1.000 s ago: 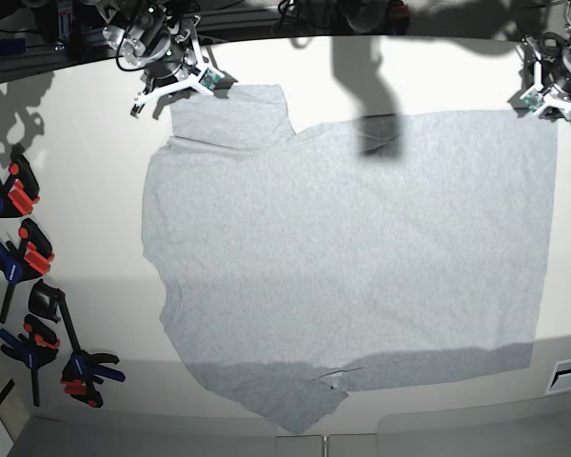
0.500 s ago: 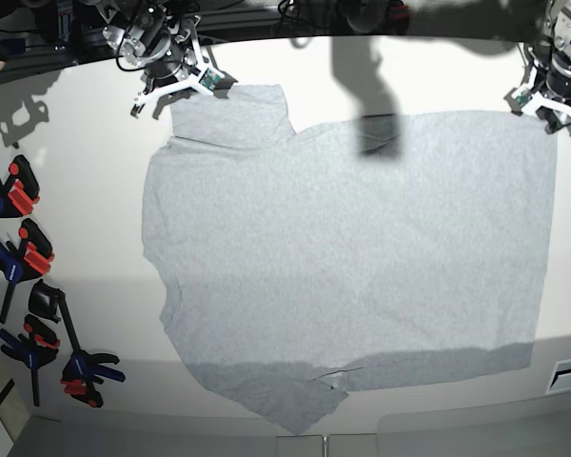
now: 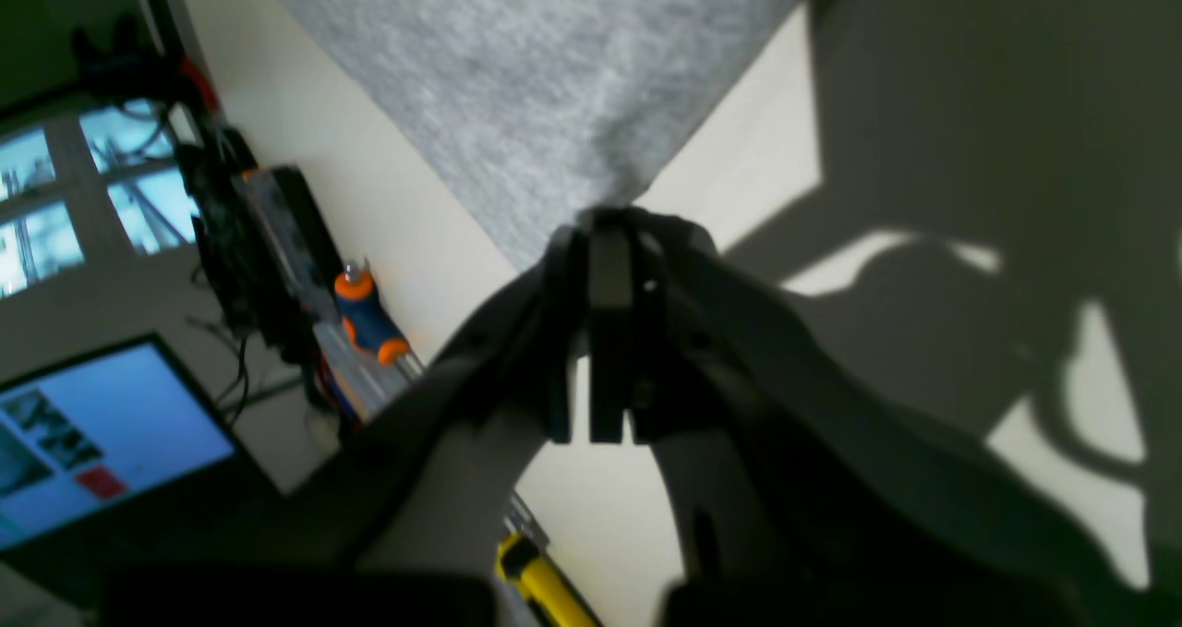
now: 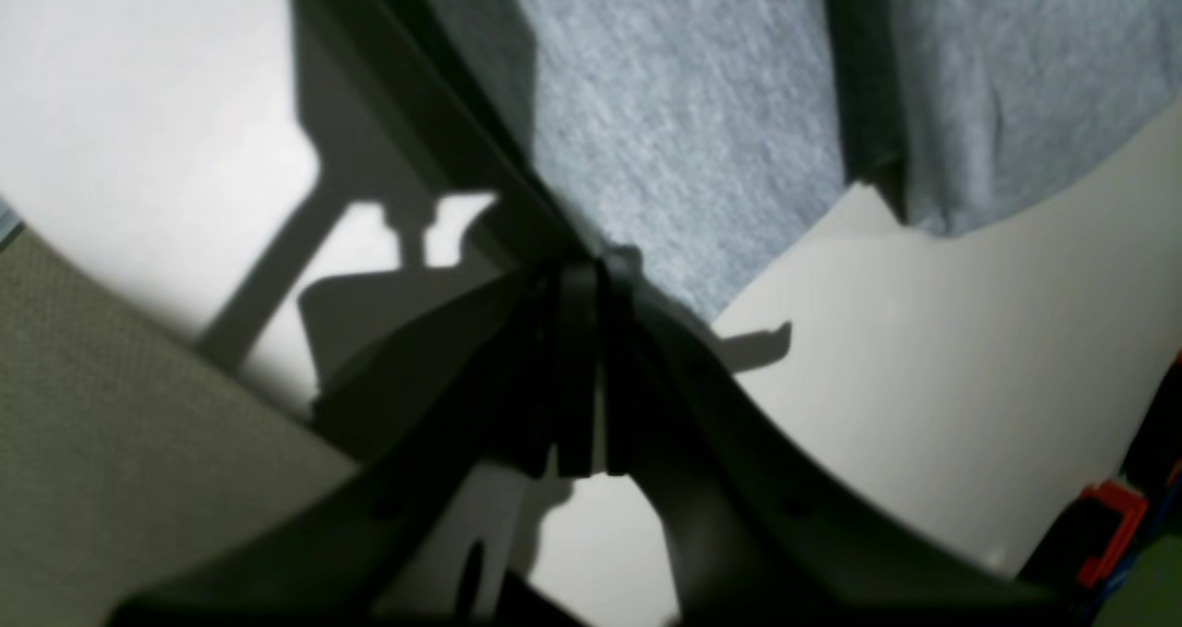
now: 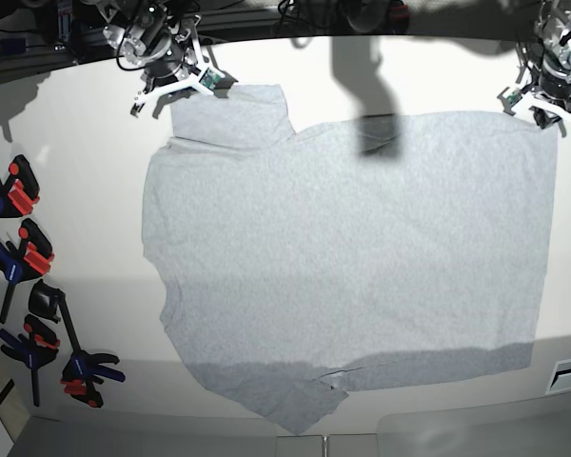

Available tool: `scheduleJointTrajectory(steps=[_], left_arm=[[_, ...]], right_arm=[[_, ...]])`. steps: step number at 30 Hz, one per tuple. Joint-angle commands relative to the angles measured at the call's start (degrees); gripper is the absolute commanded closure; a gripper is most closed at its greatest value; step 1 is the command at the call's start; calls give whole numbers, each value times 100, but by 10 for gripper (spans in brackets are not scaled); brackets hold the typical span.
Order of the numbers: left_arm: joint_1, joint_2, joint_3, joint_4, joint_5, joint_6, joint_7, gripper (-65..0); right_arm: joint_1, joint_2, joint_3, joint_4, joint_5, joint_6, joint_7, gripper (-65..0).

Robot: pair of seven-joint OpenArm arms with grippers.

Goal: Fold the T-shirt properly

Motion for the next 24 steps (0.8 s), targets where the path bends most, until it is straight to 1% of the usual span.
scheduleJointTrajectory(steps=[1, 3, 6, 9, 11, 14, 17, 19, 21, 24], left_arm=[[127, -20, 81, 22, -221, -350, 219, 0], [129, -22, 81, 129, -221, -181, 387, 0], [127, -20, 81, 260, -221, 76, 420, 0], [125, -20, 81, 367, -219, 533, 420, 0], [122, -20, 81, 415, -219, 813, 420, 0], [107, -22, 79, 442, -214, 1123, 420, 0], [107, -22, 70, 442, -46, 1263, 420, 0], [92, -22, 70, 439, 142, 1285, 398, 0], [22, -20, 70, 439, 205, 1283, 295, 0], [-184, -17, 70, 439, 179, 1281, 249, 0]], right_arm=[[-33, 52, 17, 179, -9, -131, 39, 0], [17, 52, 17, 284, -2, -192, 44, 0], [190, 52, 17, 299, -2, -195, 42, 0], [466, 50, 17, 299, 33, -205, 114, 0], [704, 48, 17, 299, 278, -249, 199, 0], [1088, 50, 17, 297, 761, -258, 205, 0], [1432, 48, 17, 295, 1016, -260, 205, 0], [1648, 48, 17, 293, 1193, -286, 210, 0], [1864, 28, 17, 271, 1403, -354, 234, 0], [2168, -160, 17, 221, 1414, -365, 219, 0]])
